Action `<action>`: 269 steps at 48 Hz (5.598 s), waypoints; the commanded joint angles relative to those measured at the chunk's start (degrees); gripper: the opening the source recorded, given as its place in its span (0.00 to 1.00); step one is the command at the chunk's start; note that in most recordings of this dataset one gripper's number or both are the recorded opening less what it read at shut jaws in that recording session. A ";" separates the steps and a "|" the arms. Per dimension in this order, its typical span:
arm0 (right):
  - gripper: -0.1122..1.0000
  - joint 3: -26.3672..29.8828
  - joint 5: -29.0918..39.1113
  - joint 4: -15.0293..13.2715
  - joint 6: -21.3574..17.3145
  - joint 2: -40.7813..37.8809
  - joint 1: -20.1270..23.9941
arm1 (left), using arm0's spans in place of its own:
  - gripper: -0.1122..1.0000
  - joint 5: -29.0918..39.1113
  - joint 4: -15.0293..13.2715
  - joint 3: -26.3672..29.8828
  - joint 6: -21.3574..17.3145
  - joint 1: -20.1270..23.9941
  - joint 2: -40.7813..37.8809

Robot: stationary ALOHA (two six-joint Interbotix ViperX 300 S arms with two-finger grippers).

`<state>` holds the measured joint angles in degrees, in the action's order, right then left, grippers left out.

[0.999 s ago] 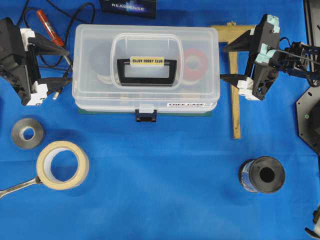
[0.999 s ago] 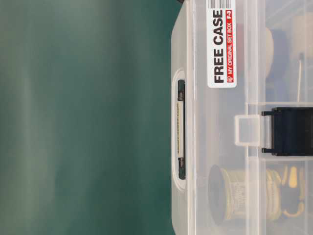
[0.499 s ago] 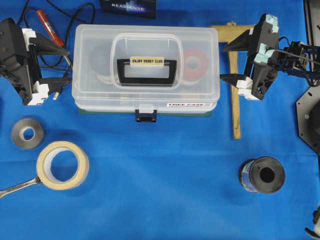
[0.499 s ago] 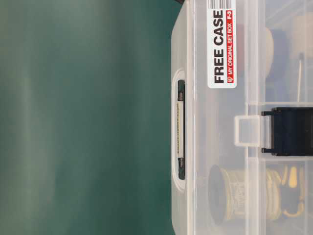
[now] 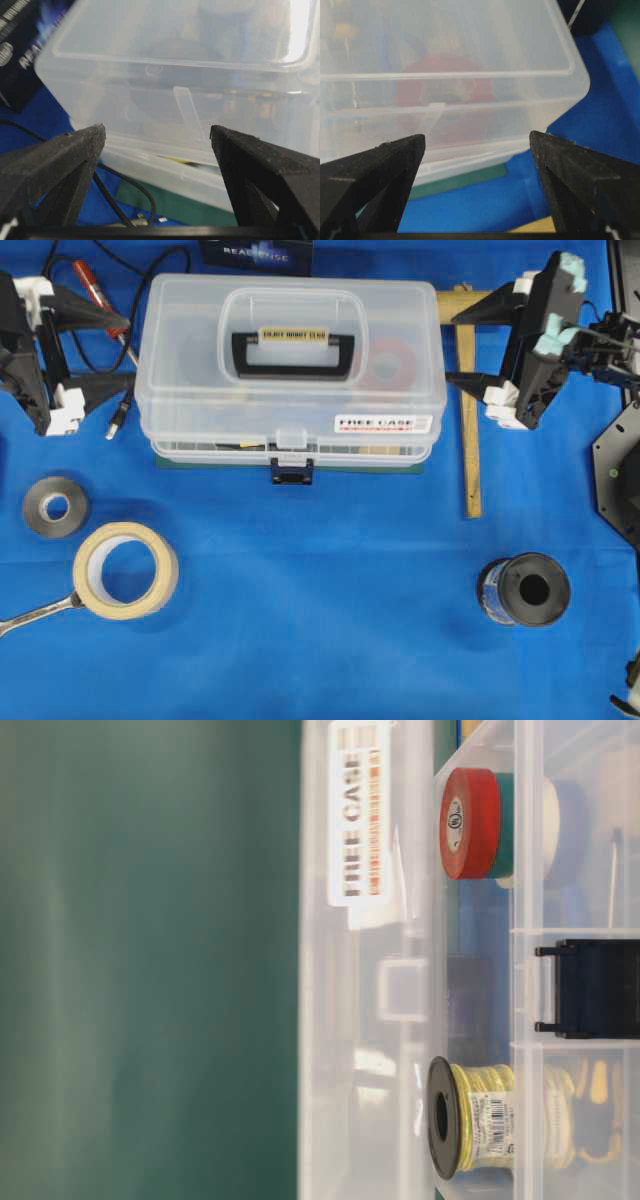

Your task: Open the tool box with both arms.

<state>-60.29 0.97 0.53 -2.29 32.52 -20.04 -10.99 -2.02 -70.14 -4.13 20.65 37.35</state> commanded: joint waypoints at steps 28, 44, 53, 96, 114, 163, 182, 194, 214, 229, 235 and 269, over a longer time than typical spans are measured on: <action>0.88 3.60 -1.93 -0.26 0.00 3.43 -1.49 | 0.91 -6.68 -0.09 2.81 -2.81 3.08 0.97; 0.88 3.78 -3.25 -0.26 0.00 3.43 -3.16 | 0.91 -8.61 0.00 2.99 -2.81 4.31 0.97; 0.88 3.78 -5.10 -0.26 0.00 3.25 -5.01 | 0.91 -9.67 0.00 3.16 -2.81 6.42 0.79; 0.88 6.42 -8.09 -0.26 0.00 -2.90 -13.89 | 0.91 -11.78 0.00 6.94 -5.27 15.73 -7.82; 0.88 8.17 -9.23 -0.26 0.09 -5.89 -18.02 | 0.91 -11.87 0.00 9.49 -5.80 19.95 -12.13; 0.88 9.93 -9.32 -0.26 0.00 -12.22 -23.38 | 0.91 -11.07 0.00 12.22 -7.12 24.96 -18.72; 0.88 4.04 -8.00 -0.26 0.00 -3.34 -26.37 | 0.91 -10.99 0.00 6.06 -7.21 28.56 -11.60; 0.88 2.20 -6.42 -0.09 -0.35 0.18 -26.81 | 0.91 -10.99 0.00 4.31 -6.86 28.83 -8.88; 0.88 1.76 -3.69 0.44 -0.79 0.53 -16.00 | 0.91 -5.10 0.00 3.25 -4.48 18.63 -6.24; 0.88 1.67 -0.62 0.53 -0.79 0.44 1.05 | 0.91 -2.90 0.00 1.32 -4.48 2.11 -2.37; 0.88 1.76 0.62 0.53 -0.88 -0.26 8.00 | 0.91 -2.90 -0.09 1.23 -4.48 -3.69 -2.20; 0.88 -2.46 11.16 0.44 -1.32 14.24 16.61 | 0.91 8.00 0.00 -2.11 -2.99 -17.84 14.06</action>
<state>-62.67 10.81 1.05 -3.52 43.59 -3.60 -4.75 -2.11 -72.51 -7.12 3.43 48.25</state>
